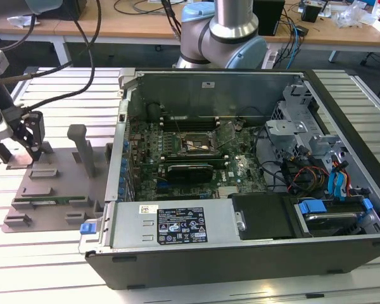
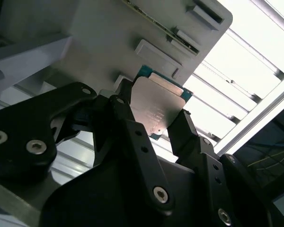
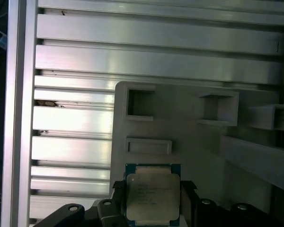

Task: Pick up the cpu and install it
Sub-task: 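Pick up the cpu and move it towards the insertion slot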

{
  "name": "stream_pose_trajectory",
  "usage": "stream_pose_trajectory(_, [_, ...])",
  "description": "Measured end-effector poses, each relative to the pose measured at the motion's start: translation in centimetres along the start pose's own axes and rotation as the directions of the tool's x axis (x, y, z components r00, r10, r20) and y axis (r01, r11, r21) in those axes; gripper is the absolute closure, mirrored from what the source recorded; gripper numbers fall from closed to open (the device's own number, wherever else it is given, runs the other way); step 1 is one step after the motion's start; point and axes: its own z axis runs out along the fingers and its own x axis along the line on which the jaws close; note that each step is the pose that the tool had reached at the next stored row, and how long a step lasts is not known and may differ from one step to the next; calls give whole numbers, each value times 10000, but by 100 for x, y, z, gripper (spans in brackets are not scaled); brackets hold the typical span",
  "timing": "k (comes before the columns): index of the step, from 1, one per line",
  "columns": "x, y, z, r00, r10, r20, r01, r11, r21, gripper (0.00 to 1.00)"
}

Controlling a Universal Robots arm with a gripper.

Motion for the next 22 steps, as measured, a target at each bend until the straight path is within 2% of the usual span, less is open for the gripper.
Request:
stream_pose_trajectory(3, [-1, -2, -54, 10000, 0, 0, 0, 10000, 0, 45])
stream_pose_trajectory(5, [-4, -4, -143, 10000, 0, 0, 0, 10000, -1, 45])
stream_pose_trajectory(10, [-6, -8, -257, 10000, 0, 0, 0, 10000, 0, 45])
stream_pose_trajectory(19, [-14, -16, -525, 10000, -1, 0, 1, 10000, 0, 45])
stream_pose_trajectory(22, [-15, -17, -580, 10000, 0, -1, 0, 10000, 0, 45])
